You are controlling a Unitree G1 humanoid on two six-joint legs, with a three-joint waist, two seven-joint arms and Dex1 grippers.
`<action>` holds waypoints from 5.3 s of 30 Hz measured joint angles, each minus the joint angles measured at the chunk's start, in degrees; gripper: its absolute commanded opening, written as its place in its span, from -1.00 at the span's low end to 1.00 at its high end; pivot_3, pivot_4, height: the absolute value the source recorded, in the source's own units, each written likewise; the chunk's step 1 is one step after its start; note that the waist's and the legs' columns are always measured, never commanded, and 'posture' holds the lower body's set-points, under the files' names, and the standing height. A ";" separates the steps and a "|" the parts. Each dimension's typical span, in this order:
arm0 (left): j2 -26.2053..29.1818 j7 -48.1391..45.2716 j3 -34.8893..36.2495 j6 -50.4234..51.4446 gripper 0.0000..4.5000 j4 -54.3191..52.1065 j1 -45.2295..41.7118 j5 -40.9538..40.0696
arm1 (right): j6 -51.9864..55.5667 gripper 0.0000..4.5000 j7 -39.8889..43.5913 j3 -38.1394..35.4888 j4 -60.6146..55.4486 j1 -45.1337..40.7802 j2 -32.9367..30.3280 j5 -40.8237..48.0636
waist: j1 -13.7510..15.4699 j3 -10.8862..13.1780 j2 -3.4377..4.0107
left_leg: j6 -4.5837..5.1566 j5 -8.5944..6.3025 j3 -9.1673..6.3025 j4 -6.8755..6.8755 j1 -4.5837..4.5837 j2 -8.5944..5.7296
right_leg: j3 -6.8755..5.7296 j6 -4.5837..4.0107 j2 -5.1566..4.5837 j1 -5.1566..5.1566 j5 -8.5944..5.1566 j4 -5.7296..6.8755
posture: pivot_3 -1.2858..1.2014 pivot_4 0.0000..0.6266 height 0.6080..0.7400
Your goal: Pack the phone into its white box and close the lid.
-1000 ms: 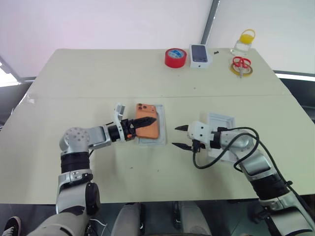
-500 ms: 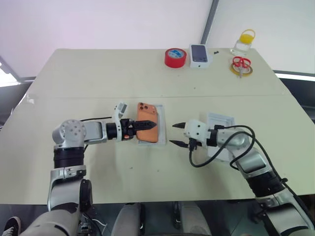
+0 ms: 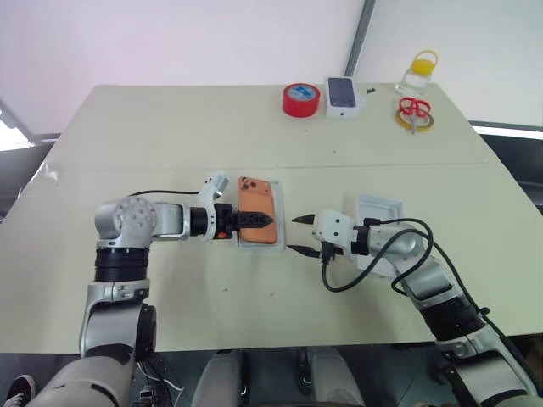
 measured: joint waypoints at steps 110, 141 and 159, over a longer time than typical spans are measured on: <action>-3.87 -29.09 -20.81 -67.33 -0.95 1.36 10.03 40.21 | -0.79 -1.00 -2.13 -23.06 -4.68 25.08 -21.60 -1.14 | 2.85 -0.06 0.20 | 0.57 -0.29 0.14 0.45 -0.08 0.02 | -0.02 -0.17 -0.04 0.27 -0.12 -0.31 | 0.03 -0.52 1.00; 9.72 -41.97 -10.22 -91.12 0.95 -5.78 22.62 29.50 | 88.19 0.91 -19.64 -33.18 -34.88 14.13 -18.90 23.33 | 2.98 -0.08 0.39 | 0.56 -0.30 0.18 0.41 -0.20 0.10 | -0.02 -0.22 -0.05 0.08 -0.13 -0.27 | 0.03 -0.52 1.00; 9.25 -37.16 -10.45 -91.47 1.00 -10.71 27.98 29.62 | 88.85 -0.82 -30.96 -26.59 -23.84 6.51 -17.48 27.67 | 2.80 -0.08 0.38 | 0.57 -0.30 0.19 0.41 -0.21 0.10 | -0.01 -0.21 -0.02 0.10 -0.12 -0.34 | 0.03 -0.52 1.00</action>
